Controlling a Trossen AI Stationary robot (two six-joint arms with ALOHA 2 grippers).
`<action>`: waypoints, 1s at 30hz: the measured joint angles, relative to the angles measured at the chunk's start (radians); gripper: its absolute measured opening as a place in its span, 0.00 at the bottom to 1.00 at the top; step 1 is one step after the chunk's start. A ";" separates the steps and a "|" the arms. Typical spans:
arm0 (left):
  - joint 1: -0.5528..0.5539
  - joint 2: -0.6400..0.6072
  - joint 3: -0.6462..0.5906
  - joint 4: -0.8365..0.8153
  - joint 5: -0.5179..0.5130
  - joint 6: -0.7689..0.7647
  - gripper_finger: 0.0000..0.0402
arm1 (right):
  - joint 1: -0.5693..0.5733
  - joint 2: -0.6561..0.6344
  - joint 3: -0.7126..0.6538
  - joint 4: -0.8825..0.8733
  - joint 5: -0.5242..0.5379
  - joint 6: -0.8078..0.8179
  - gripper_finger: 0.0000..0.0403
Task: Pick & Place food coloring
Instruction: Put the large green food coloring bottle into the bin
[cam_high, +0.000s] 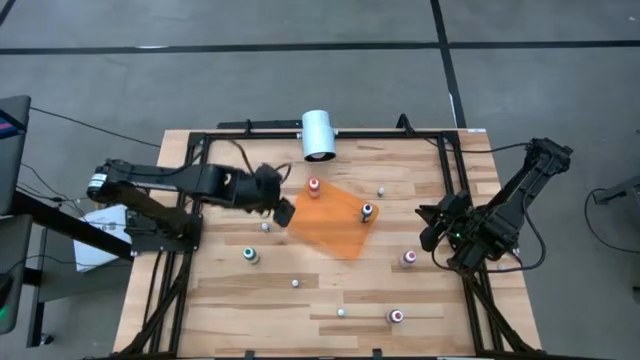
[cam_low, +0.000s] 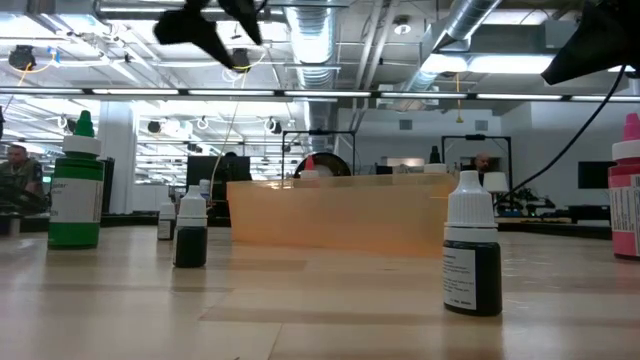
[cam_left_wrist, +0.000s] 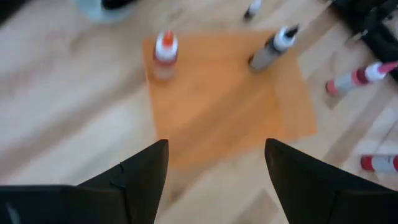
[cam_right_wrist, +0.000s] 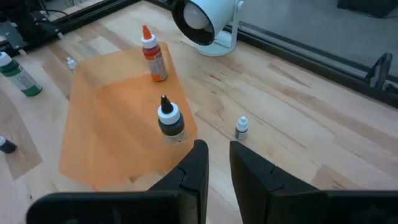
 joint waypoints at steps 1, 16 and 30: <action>-0.023 0.000 0.000 -0.024 0.003 -0.042 0.64 | 0.000 0.000 0.000 0.000 0.000 0.000 0.14; -0.251 0.065 -0.002 -0.400 0.094 -0.642 0.64 | 0.000 0.000 0.000 0.020 0.002 0.000 0.14; -0.264 0.264 -0.015 -0.448 0.182 -0.609 0.64 | -0.001 0.000 0.000 0.023 0.003 -0.002 0.14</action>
